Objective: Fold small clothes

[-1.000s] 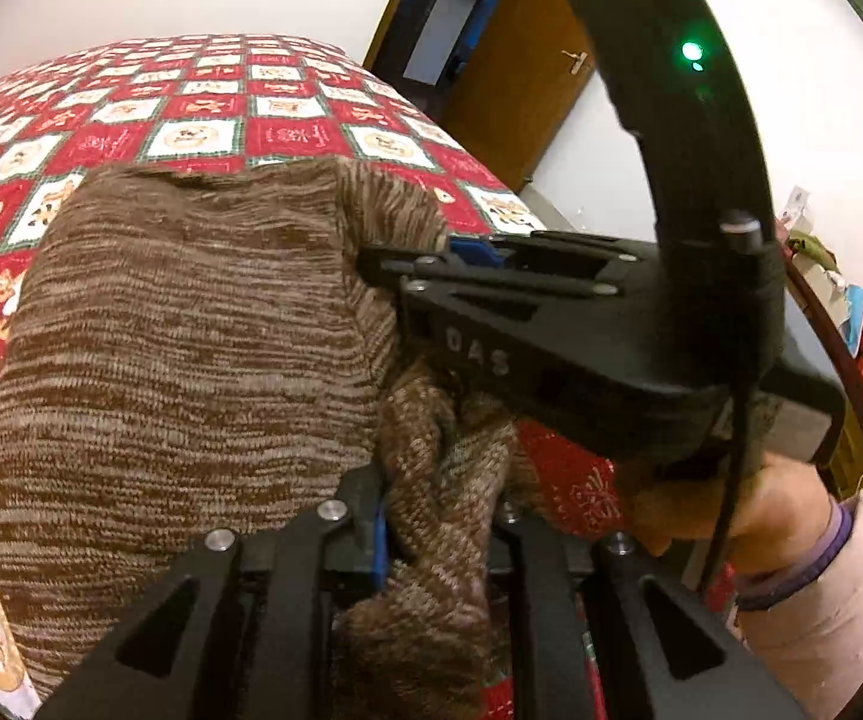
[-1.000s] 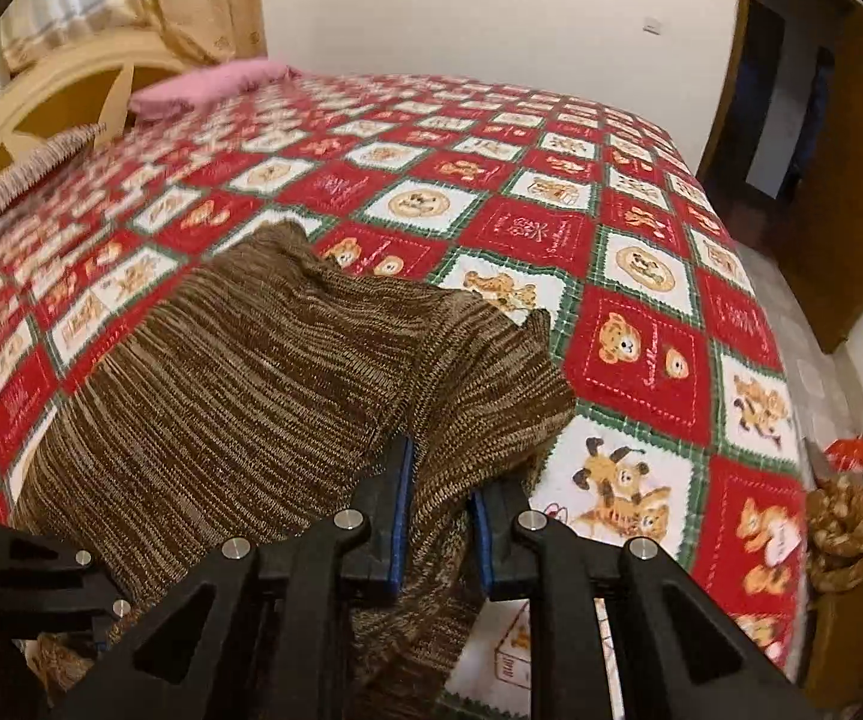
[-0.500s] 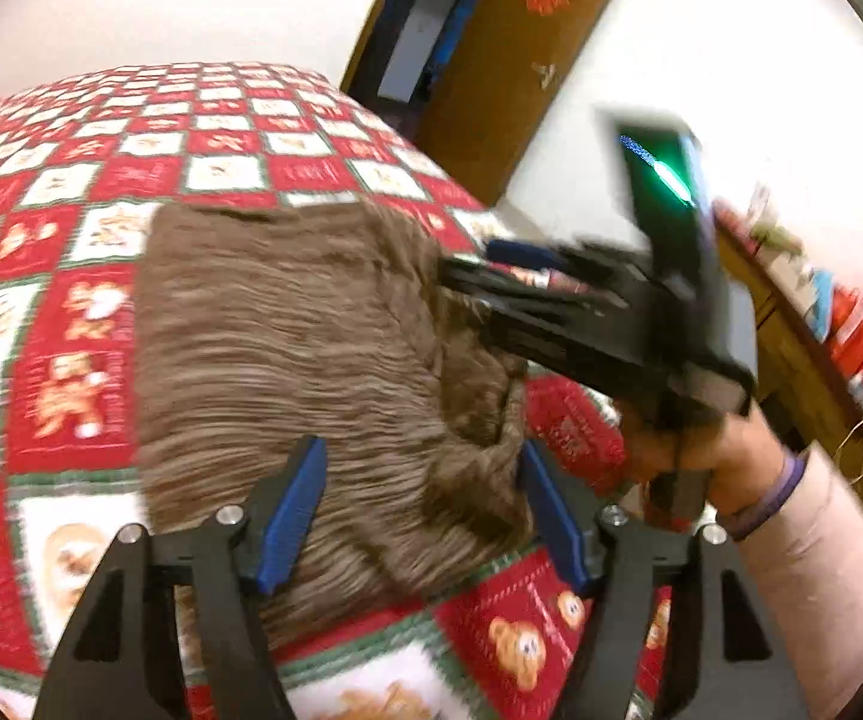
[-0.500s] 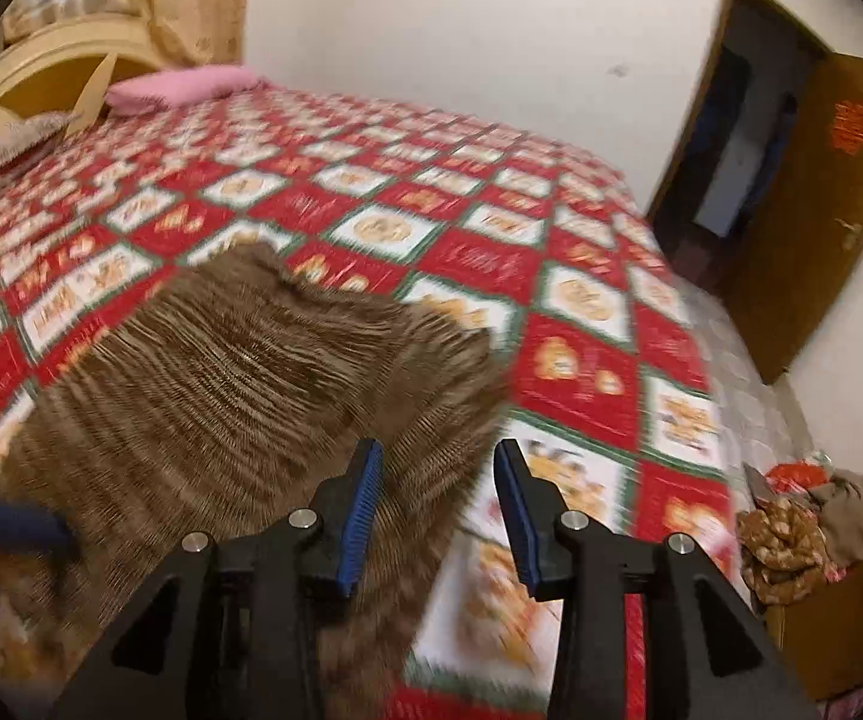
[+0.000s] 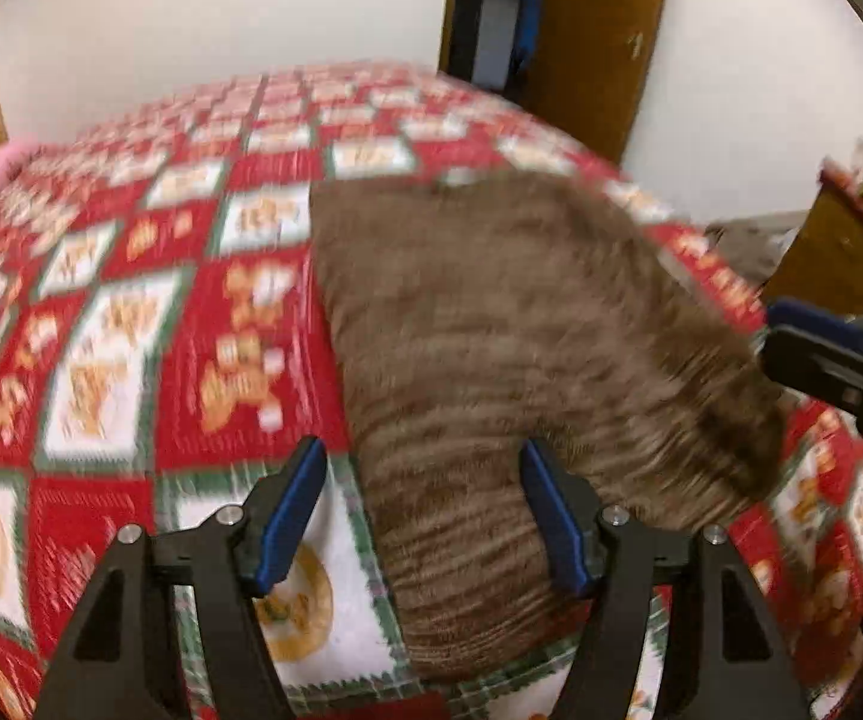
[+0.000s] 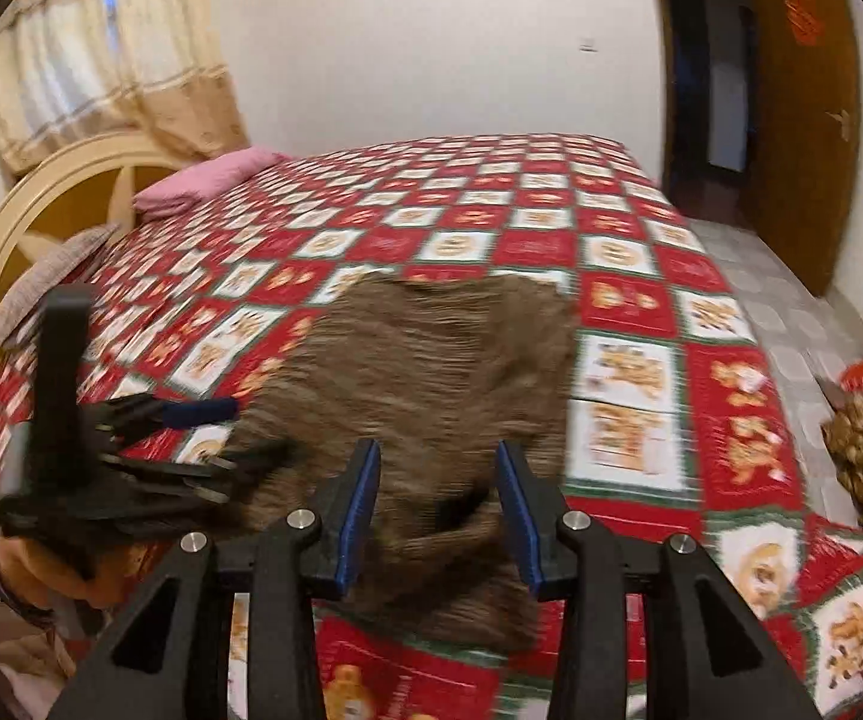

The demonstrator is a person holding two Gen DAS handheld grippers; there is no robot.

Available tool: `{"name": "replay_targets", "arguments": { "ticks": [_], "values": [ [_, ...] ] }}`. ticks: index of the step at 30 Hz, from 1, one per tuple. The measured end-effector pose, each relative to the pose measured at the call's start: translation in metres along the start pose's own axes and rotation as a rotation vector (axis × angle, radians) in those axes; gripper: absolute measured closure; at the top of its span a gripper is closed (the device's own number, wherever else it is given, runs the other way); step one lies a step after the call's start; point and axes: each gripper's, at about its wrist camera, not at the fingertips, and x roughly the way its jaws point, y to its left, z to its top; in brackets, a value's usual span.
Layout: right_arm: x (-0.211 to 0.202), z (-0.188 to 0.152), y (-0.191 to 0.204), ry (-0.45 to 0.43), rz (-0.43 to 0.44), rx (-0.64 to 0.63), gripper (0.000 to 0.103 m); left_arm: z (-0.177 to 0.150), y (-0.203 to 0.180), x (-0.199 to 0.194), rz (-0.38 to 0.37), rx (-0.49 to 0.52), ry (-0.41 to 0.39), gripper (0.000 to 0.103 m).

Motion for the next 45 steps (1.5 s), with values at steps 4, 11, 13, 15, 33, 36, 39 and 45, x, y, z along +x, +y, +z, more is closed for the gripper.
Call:
{"name": "replay_targets", "arguments": {
  "ticks": [4,11,13,15,33,36,39,45],
  "values": [
    [0.032,-0.019,0.004,0.153,-0.053,-0.035,0.069,-0.011,0.008,0.001,-0.006,-0.035,0.005,0.024],
    [0.015,-0.037,-0.007,0.252,-0.107,-0.082,0.075,-0.006,0.024,-0.012,-0.056,-0.045,0.021,0.021],
    [-0.001,-0.027,-0.011,0.209,-0.12,-0.09,0.073,0.006,0.034,-0.019,-0.071,-0.074,-0.022,0.022],
    [-0.017,-0.003,-0.024,0.093,-0.114,-0.04,0.067,0.021,0.037,-0.026,-0.09,-0.101,-0.08,0.019],
    [0.106,0.082,-0.07,0.076,-0.102,0.037,0.091,0.021,0.025,0.029,-0.088,-0.119,-0.054,0.006],
    [0.087,0.088,-0.051,-0.025,-0.116,-0.066,0.091,0.021,0.025,0.03,-0.09,-0.137,-0.056,0.002],
    [0.106,0.087,-0.05,-0.012,-0.192,-0.143,0.091,0.022,0.019,0.032,-0.063,-0.118,-0.049,0.0],
    [0.129,0.079,-0.075,0.044,-0.252,-0.105,0.07,0.021,0.02,0.034,-0.066,-0.118,-0.046,0.0]
  ]
}}
